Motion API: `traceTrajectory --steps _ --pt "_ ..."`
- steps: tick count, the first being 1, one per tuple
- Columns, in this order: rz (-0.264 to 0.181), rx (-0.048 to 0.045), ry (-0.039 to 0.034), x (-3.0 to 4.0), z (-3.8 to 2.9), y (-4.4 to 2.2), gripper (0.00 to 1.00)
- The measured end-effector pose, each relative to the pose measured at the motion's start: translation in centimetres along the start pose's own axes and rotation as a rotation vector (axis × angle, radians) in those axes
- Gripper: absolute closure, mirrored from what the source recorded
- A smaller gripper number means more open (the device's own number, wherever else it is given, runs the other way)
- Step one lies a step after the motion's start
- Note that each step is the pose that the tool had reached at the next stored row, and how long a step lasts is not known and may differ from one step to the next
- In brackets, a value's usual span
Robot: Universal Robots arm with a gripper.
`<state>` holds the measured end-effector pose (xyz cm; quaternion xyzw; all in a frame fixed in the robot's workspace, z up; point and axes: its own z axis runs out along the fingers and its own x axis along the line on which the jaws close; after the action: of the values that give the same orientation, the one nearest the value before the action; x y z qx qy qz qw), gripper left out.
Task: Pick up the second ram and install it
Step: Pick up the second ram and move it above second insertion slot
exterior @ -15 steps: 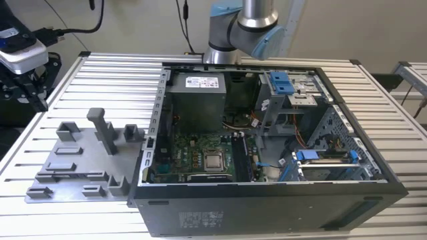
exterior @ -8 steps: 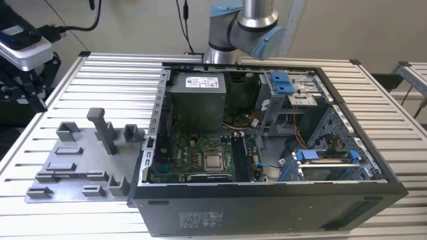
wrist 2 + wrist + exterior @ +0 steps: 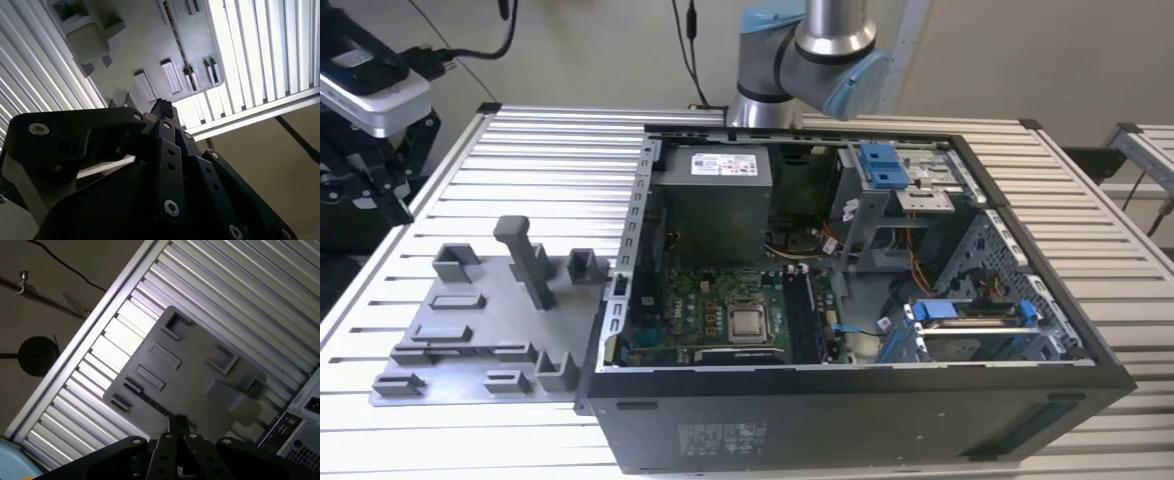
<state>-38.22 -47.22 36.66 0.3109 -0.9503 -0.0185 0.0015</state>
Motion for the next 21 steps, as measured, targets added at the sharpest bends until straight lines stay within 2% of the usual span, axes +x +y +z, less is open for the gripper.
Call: traceTrajectory --steps 11,21 --pt "-0.087 0.0038 0.0066 0.01 0.0 0.01 0.89" --pt "-0.193 0.0059 0.0124 0.01 0.0 0.01 0.89"
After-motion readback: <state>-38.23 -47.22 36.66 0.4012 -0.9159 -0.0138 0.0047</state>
